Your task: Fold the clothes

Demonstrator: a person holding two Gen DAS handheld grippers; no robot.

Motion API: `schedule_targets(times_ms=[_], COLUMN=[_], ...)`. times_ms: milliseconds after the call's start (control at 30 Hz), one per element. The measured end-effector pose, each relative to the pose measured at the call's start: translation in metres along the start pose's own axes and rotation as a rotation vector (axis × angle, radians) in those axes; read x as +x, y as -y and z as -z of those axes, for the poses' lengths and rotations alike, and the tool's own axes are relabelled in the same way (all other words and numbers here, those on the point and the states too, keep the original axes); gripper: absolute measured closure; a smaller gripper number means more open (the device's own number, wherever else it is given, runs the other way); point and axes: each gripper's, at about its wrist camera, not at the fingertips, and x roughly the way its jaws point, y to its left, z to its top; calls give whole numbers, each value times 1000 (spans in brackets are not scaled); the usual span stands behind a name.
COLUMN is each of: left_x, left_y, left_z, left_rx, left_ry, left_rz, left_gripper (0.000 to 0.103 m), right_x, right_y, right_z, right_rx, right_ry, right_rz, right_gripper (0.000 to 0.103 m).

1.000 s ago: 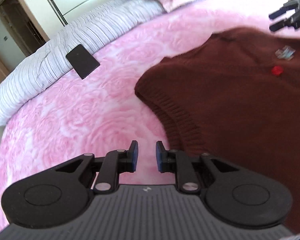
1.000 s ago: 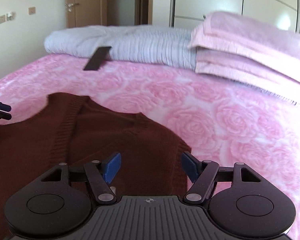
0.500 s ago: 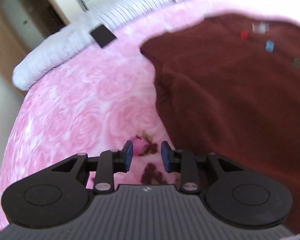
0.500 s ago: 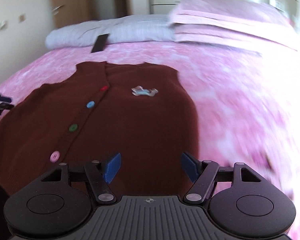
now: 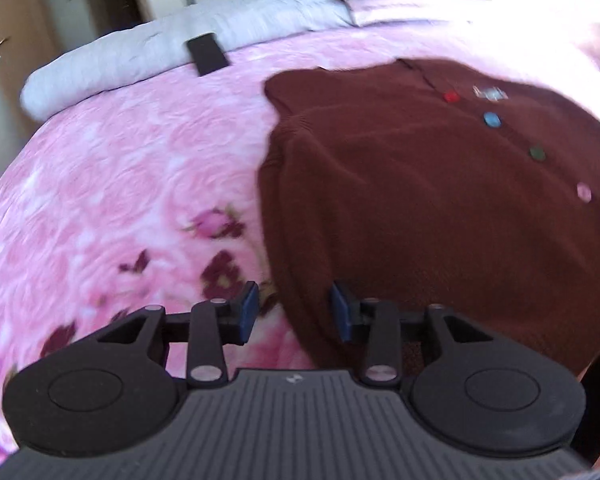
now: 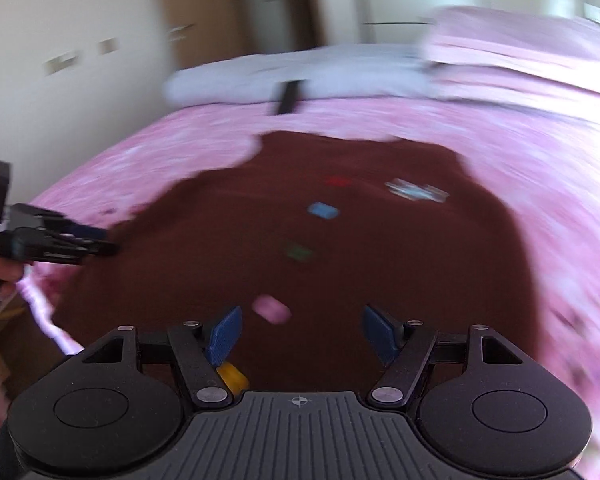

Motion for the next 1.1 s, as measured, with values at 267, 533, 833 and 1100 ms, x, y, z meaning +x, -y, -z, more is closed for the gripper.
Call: schedule_targets(times_ms=[267, 533, 833, 1100], left_x=[-33, -35, -53, -72], left_y=[12, 23, 3, -8], left_z=[32, 50, 61, 70], left_rx=[-198, -245, -329, -389], left_ry=[52, 94, 112, 132], left_rz=[91, 73, 30, 1], left_gripper=[69, 88, 91, 77], right_x=[148, 263, 299, 218], right_y=[-75, -116, -148, -107], right_z=[-89, -119, -139, -122], right_rx=[-274, -322, -321, -310], right_ry=[-96, -212, -220, -118], right_rz=[-272, -363, -427, -317], right_gripper=[33, 98, 101, 50])
